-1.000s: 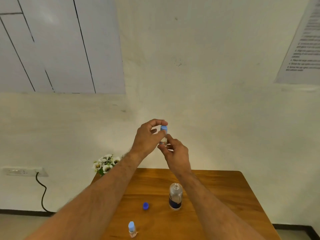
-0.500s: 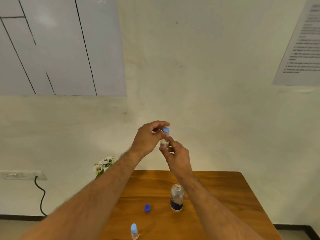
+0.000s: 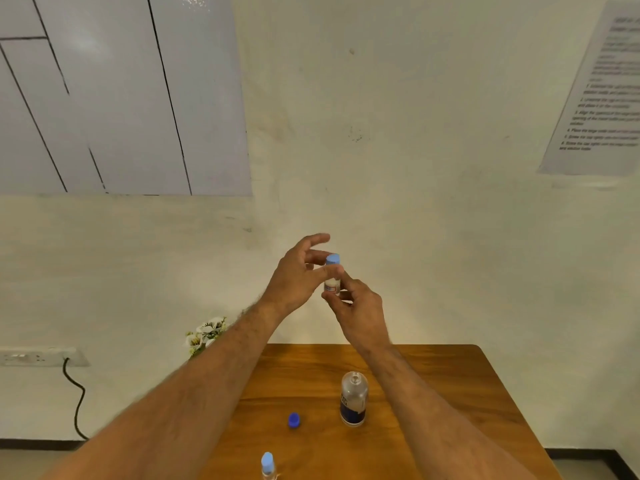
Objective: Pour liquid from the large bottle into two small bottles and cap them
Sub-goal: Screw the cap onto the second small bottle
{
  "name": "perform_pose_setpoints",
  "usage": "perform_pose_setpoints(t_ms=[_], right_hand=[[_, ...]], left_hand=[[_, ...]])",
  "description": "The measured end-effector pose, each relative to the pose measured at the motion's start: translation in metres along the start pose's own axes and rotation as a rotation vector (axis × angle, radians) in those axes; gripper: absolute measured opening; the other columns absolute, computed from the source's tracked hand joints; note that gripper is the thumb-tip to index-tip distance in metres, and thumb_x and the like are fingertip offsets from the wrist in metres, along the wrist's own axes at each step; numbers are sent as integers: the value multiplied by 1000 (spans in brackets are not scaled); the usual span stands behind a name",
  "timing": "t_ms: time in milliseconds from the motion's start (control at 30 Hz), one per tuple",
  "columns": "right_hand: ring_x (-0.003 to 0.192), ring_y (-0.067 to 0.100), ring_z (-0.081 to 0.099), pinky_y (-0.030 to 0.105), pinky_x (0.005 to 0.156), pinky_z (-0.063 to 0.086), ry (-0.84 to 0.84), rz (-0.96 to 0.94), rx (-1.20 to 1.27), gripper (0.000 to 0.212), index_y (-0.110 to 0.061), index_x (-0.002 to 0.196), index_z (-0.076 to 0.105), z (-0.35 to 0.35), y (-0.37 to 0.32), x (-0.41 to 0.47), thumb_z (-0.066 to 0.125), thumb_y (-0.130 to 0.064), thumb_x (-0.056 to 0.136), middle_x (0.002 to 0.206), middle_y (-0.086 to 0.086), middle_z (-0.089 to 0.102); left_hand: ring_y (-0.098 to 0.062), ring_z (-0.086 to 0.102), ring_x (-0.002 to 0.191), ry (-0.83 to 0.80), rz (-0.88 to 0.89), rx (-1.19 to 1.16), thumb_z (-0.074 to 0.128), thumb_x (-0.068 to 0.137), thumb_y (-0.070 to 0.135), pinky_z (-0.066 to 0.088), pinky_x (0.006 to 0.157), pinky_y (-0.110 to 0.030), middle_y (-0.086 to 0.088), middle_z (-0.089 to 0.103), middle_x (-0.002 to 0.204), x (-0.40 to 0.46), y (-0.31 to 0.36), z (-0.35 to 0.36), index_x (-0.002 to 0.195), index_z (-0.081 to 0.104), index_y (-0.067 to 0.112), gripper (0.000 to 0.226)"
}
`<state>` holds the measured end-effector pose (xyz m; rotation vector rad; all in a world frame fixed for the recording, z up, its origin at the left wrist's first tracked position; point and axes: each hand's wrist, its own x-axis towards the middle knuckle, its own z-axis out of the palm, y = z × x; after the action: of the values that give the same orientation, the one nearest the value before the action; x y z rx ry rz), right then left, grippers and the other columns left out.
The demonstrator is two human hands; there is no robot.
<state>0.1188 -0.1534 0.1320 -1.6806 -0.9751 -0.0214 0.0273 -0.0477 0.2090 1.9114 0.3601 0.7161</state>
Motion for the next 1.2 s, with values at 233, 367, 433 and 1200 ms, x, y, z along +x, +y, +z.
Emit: perform_pose_setpoints(t_ms=[233,367,433,1200], right_hand=[[92,9,65,27,82,57,-7,8,-7,31,-18,122,65,8,-1,-4,66,-31,94,106,-2,69],[90,6,64,19,77,53,-16,3,11,36,-24,128,64,7,0,-6,66,-30,93,101,-6,68],[89,5,63,16,75,50,-25,3,19,35,-28,128,63,6,1,-6,66,-31,93,100,-7,68],[90,3,68,23,83,56,-108,95,89,49,-26,130,63,-5,-7,-7,77,-32,84,105,-12,72]], left_hand=[[-12,52,112,-44,36,120,74,85,21,45,97,-21,4,52,117,-2,-1,6,122,66,33,39],[-9,62,112,-67,7,2,63,93,5,47,102,-24,7,67,117,-2,-2,2,140,52,25,53],[-8,56,122,-99,14,-11,58,96,6,41,105,-23,8,64,129,-4,-2,0,139,52,26,48],[-7,71,88,92,3,-170,83,75,11,56,72,-16,10,77,91,-1,-3,3,94,76,31,29]])
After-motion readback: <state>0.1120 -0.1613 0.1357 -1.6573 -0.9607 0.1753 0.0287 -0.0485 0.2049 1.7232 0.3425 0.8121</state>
